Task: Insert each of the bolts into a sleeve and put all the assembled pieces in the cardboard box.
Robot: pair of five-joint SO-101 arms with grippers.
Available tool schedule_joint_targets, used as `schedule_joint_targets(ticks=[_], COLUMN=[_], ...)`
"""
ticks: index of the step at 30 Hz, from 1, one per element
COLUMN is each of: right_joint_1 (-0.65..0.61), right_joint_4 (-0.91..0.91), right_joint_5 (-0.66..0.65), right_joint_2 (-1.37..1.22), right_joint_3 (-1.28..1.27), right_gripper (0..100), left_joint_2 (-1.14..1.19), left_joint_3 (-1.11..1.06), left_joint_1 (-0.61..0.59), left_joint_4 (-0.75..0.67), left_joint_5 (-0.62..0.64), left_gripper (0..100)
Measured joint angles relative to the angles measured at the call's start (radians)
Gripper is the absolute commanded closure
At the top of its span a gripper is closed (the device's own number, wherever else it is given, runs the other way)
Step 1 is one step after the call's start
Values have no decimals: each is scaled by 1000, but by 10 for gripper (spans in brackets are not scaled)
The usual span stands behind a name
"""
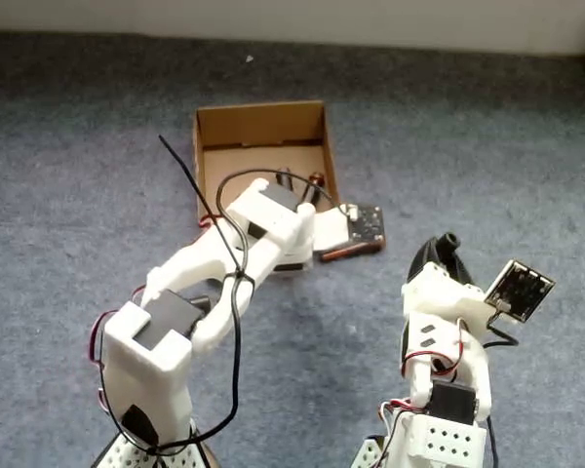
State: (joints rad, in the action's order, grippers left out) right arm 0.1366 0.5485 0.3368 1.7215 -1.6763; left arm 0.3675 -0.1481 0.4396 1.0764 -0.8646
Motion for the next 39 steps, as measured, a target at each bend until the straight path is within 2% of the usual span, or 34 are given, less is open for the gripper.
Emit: schedule_joint_targets(ticks=[4,11,30,39], right_joint_1=[0,0,-9,-115], right_joint_4=[0,0,0,0], right_joint_5=[0,0,0,0], right_joint_2=[0,0,0,0], right_joint_3=[0,0,0,0], right_gripper=[989,989,989,989], left_joint_2=[0,-40,-477,-736], left_joint_3=[5,6,-14,-247], left_joint_1=[25,91,94,75], left_joint_4=[34,121,129,-17], left_joint_5=[23,52,423,562], left_gripper=[995,994,994,994])
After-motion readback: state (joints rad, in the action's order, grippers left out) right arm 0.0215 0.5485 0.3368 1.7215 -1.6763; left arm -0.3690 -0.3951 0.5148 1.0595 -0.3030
